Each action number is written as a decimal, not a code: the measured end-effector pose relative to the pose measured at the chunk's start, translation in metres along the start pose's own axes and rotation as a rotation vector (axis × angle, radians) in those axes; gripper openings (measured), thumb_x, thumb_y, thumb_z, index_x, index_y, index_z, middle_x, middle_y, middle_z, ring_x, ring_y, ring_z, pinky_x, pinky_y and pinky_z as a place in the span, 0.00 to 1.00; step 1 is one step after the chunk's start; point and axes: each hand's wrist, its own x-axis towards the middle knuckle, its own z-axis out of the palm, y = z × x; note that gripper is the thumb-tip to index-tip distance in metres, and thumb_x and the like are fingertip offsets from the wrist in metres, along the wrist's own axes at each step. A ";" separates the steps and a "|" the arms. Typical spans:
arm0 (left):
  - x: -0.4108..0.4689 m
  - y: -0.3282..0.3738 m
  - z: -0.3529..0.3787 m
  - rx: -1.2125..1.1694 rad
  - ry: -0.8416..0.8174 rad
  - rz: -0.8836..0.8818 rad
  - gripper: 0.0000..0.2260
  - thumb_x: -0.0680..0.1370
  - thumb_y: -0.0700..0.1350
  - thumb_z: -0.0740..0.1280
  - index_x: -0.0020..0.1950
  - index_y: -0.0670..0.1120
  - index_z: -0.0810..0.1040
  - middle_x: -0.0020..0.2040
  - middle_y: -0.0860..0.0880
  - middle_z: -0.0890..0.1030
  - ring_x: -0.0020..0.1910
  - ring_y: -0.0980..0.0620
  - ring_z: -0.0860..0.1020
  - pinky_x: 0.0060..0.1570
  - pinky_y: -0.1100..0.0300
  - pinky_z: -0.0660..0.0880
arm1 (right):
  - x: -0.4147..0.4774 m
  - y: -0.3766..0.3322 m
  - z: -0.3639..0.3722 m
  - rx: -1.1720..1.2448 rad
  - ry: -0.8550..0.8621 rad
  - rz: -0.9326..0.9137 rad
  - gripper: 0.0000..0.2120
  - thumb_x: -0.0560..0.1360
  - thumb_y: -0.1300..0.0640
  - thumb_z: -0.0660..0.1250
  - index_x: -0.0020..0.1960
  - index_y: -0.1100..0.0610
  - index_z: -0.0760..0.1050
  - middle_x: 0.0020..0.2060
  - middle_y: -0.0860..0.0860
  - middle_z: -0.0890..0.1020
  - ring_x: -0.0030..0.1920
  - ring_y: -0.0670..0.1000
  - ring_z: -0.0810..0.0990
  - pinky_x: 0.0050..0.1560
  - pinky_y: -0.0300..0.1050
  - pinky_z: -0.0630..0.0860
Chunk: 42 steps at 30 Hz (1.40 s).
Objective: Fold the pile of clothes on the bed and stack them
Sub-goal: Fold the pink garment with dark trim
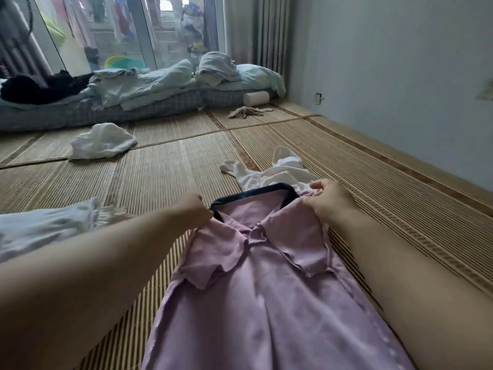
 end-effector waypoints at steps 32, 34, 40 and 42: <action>-0.165 -0.161 0.012 0.249 -0.243 0.693 0.15 0.77 0.46 0.66 0.53 0.69 0.77 0.68 0.59 0.72 0.63 0.62 0.73 0.55 0.80 0.66 | -0.197 0.088 -0.052 -0.320 -0.392 -0.298 0.08 0.69 0.58 0.66 0.42 0.47 0.82 0.49 0.43 0.83 0.55 0.47 0.78 0.53 0.37 0.72; -0.168 -0.162 0.005 0.373 -0.313 0.749 0.22 0.77 0.46 0.67 0.63 0.71 0.68 0.71 0.62 0.62 0.71 0.63 0.59 0.69 0.73 0.56 | -0.206 0.077 -0.044 -0.202 -0.330 -0.123 0.11 0.76 0.48 0.61 0.44 0.47 0.82 0.48 0.48 0.83 0.52 0.52 0.78 0.51 0.45 0.72; -0.197 -0.150 0.016 0.685 -0.203 0.614 0.15 0.80 0.58 0.57 0.66 0.72 0.66 0.74 0.66 0.57 0.77 0.55 0.48 0.72 0.44 0.45 | -0.200 0.060 -0.007 -0.623 -0.305 -0.057 0.23 0.76 0.38 0.50 0.69 0.37 0.66 0.75 0.42 0.61 0.76 0.50 0.53 0.69 0.71 0.46; -0.221 -0.140 0.023 0.699 -0.059 0.810 0.14 0.79 0.58 0.56 0.61 0.68 0.74 0.71 0.65 0.65 0.76 0.49 0.54 0.70 0.38 0.44 | -0.181 0.062 -0.006 -0.699 -0.337 -0.043 0.21 0.78 0.40 0.50 0.71 0.35 0.62 0.77 0.43 0.54 0.77 0.52 0.45 0.67 0.74 0.40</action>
